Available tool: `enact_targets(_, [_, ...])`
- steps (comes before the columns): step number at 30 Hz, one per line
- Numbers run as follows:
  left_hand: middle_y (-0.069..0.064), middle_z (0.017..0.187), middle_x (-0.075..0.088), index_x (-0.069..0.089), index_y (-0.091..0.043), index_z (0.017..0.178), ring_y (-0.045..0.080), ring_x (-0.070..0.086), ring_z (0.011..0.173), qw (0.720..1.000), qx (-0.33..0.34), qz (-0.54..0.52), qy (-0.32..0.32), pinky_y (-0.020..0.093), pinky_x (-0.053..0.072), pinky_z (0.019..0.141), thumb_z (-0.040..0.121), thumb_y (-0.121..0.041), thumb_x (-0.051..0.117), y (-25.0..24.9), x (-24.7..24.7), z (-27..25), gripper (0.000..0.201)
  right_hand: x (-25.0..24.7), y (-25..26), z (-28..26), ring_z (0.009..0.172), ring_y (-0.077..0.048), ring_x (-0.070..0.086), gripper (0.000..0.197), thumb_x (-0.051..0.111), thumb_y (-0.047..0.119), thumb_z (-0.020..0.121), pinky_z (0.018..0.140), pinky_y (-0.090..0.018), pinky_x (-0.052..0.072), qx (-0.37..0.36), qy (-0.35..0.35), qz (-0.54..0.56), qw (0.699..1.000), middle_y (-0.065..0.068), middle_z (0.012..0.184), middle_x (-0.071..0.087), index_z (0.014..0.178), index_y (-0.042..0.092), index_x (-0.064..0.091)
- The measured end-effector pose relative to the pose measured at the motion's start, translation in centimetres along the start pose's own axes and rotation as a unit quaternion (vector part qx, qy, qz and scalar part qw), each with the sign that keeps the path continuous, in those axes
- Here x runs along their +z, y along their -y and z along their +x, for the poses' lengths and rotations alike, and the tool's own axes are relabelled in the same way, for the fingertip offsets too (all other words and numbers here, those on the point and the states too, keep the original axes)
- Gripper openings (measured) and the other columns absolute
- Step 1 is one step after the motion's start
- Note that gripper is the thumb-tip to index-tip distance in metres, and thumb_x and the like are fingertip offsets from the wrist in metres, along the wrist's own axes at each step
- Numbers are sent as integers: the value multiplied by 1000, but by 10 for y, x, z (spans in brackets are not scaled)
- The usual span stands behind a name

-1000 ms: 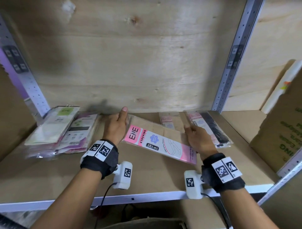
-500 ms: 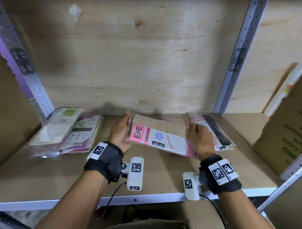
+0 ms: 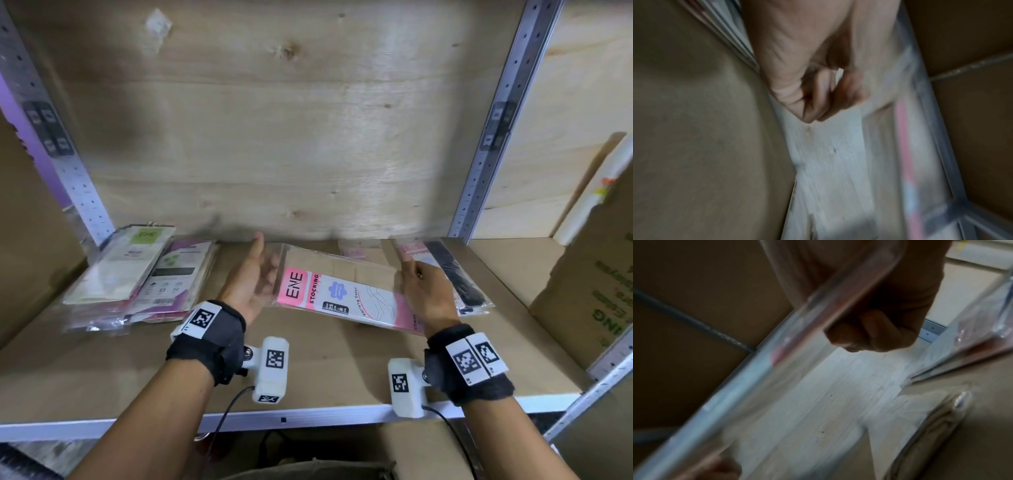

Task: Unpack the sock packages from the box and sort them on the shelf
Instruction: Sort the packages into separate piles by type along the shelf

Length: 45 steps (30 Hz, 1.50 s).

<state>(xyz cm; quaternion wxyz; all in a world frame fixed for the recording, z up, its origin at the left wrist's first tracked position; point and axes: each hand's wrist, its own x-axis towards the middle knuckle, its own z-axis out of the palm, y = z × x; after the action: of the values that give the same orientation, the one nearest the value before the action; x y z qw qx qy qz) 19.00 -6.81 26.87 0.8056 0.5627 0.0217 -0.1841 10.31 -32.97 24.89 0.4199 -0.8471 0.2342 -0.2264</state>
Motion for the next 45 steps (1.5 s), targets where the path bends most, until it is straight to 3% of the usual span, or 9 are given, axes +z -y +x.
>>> enact_targets(8, [25, 115, 71, 61, -17, 122, 36, 73, 98, 988, -108, -47, 97, 40, 62, 69, 84, -80, 42, 9, 7, -9, 76, 1, 2, -1, 80, -35, 68, 43, 39, 44, 104, 66, -35, 50, 133, 34, 185, 973, -17, 92, 68, 85, 11, 60])
enact_targets(14, [18, 122, 70, 63, -5, 122, 23, 73, 104, 982, -28, -169, 81, 33, 62, 75, 88, -39, 68, 17, 13, -8, 48, 5, 18, -17, 69, -24, 69, 28, 44, 34, 105, 56, -30, 53, 166, 70, 296, 938, -8, 78, 68, 95, 13, 60])
enact_targets(17, [12, 118, 73, 61, -8, 126, 19, 72, 104, 989, -4, -117, 85, 33, 60, 79, 91, -30, 66, 15, 16, -4, 42, 9, 27, -30, 68, -28, 72, 22, 55, 28, 101, 61, -40, 61, 147, 159, 350, 911, -14, 80, 71, 96, 7, 58])
enact_targets(22, [4, 112, 75, 69, -23, 110, 20, 74, 96, 990, 84, 111, 13, 33, 58, 78, 101, -34, 55, 19, 18, -4, 20, 11, 36, -43, 75, -33, 75, 29, 76, 28, 86, 61, -32, 62, 100, 350, 341, 867, -9, 83, 62, 104, 7, 66])
enact_targets(29, [8, 93, 67, 61, -15, 101, 22, 62, 73, 853, 135, 492, -108, 28, 42, 58, 98, -67, 25, 23, 33, -17, 63, 26, 38, -50, 82, -29, 76, 34, 78, 29, 84, 54, -30, 58, 27, 336, 309, 889, -11, 97, 78, 103, 5, 63])
enact_targets(33, [16, 98, 65, 61, -11, 105, 35, 60, 86, 806, 150, 560, -124, 37, 49, 76, 101, -62, 20, 28, 36, -19, 65, 33, 40, -53, 79, -28, 76, 33, 77, 16, 85, 53, -33, 59, 54, 305, 361, 880, -14, 91, 78, 104, -4, 60])
enact_targets(35, [19, 102, 68, 64, -5, 102, 37, 63, 89, 818, 179, 533, -123, 40, 54, 77, 103, -55, 24, 27, 34, -15, 64, 32, 40, -53, 82, -30, 76, 26, 76, 14, 86, 55, -33, 60, 69, 319, 384, 864, -17, 97, 77, 102, -3, 64])
enact_targets(40, [11, 101, 77, 73, -8, 103, 31, 74, 93, 957, 121, 261, -35, 49, 59, 88, 100, -57, 39, 29, 30, -8, 60, 19, 35, -46, 86, -22, 76, 19, 67, 13, 87, 61, -31, 62, 98, 366, 455, 806, -12, 103, 76, 104, 7, 72])
enact_targets(45, [8, 77, 75, 77, -17, 97, 17, 62, 54, 932, 77, 334, 115, 24, 50, 49, 91, -59, 58, 24, 18, -12, 46, 19, 29, -42, 82, -27, 76, 26, 62, 9, 95, 60, -34, 62, 101, 297, 414, 854, -24, 106, 73, 114, -8, 62])
